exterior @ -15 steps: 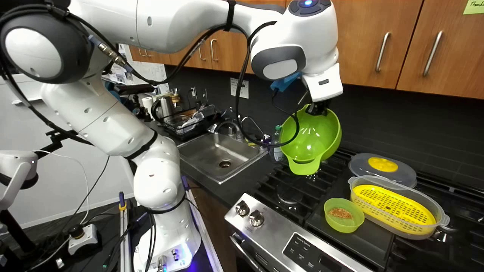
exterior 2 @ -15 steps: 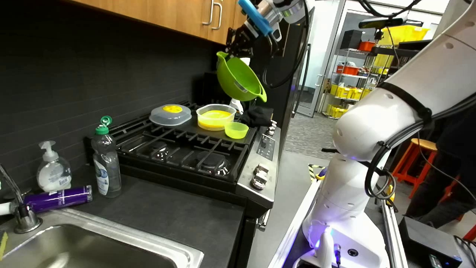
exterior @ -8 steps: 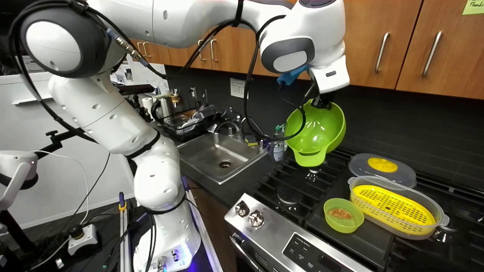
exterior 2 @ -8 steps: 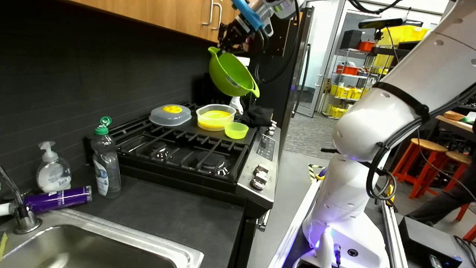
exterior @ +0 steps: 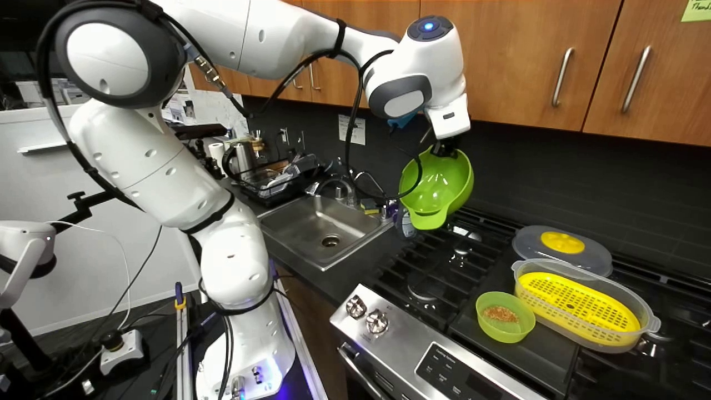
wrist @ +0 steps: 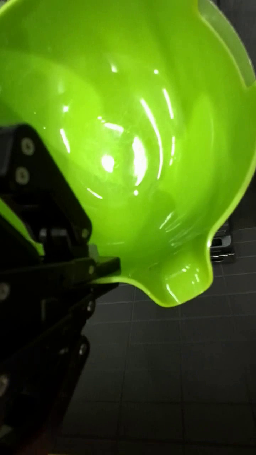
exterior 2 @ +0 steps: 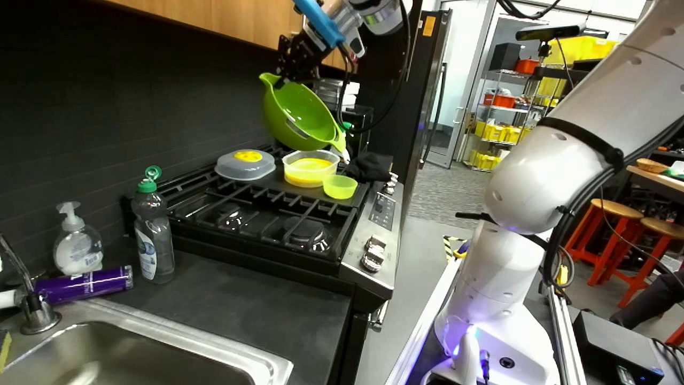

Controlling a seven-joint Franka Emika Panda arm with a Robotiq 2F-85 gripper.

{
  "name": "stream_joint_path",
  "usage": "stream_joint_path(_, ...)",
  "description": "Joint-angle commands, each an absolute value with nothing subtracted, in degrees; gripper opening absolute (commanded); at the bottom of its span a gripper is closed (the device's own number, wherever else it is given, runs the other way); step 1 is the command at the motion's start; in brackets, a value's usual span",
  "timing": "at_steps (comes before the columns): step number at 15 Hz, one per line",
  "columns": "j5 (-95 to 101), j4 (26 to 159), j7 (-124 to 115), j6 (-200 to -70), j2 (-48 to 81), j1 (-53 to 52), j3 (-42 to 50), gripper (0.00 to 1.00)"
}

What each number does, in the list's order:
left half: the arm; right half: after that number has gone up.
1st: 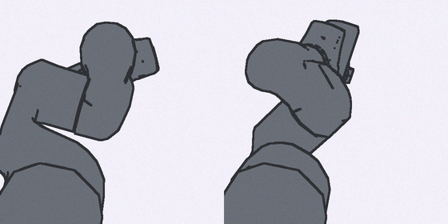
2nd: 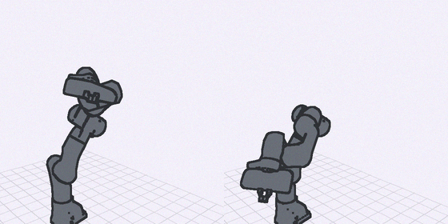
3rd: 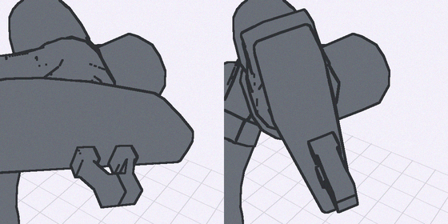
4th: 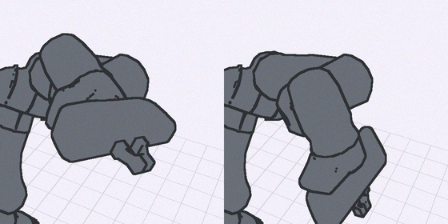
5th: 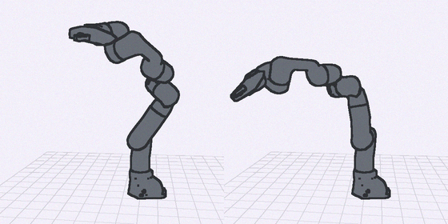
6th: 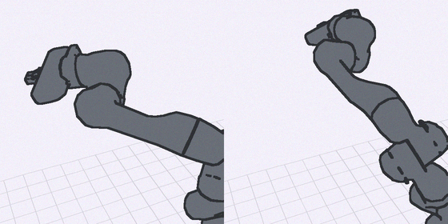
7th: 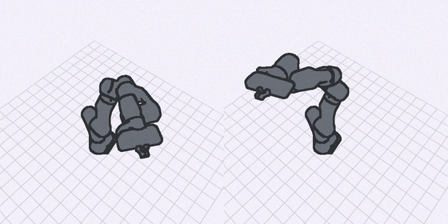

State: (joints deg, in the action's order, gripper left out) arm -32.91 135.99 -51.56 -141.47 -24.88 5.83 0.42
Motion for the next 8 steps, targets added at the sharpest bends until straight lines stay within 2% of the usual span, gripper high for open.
stream_joint_path(1, -34.86, 139.20, -52.57, -144.55, -26.08, 4.31, 0.14, 0.01)
stream_joint_path(8, -37.27, 141.34, -51.66, -147.85, -24.74, 0.19, -1.56, 0.01)
